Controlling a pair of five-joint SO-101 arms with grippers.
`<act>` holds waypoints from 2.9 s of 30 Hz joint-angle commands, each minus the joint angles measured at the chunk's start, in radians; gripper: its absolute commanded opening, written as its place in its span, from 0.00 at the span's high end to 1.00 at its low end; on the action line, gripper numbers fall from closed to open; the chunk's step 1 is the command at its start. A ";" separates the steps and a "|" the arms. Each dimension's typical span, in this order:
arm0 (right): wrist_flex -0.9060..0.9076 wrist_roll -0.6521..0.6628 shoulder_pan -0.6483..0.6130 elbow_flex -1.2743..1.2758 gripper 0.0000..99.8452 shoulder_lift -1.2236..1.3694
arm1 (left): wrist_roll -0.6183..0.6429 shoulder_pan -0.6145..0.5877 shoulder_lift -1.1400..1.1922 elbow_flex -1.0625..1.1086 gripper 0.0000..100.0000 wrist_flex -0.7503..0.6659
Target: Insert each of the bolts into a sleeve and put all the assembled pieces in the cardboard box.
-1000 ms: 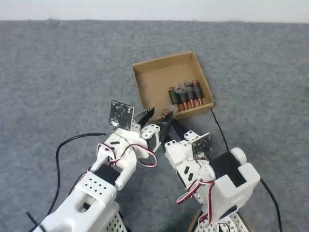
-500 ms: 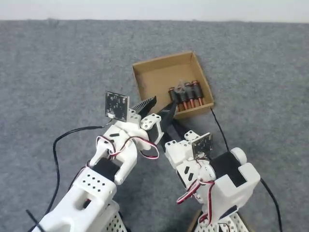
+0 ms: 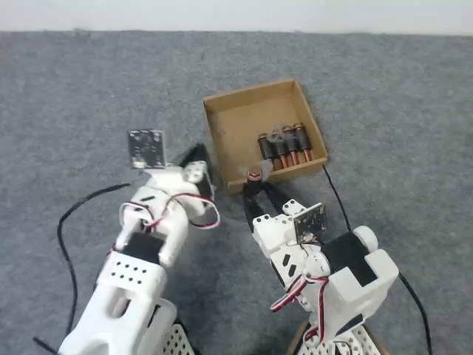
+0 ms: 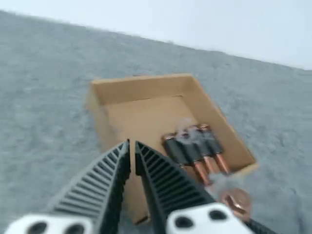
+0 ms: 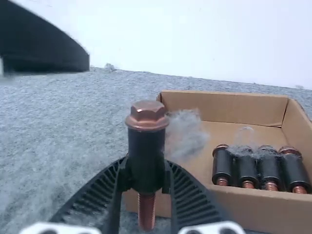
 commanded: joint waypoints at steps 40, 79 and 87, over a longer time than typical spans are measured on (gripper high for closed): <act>-0.119 0.129 0.209 -0.210 0.99 -0.015 | -0.100 -0.333 -0.848 0.357 0.99 0.559; 2.072 0.276 0.199 -1.441 0.99 -0.010 | -0.327 -0.348 -0.847 0.357 0.99 0.701; 2.457 0.176 0.120 -1.657 0.99 0.056 | -0.379 -0.350 -0.845 0.357 0.99 0.694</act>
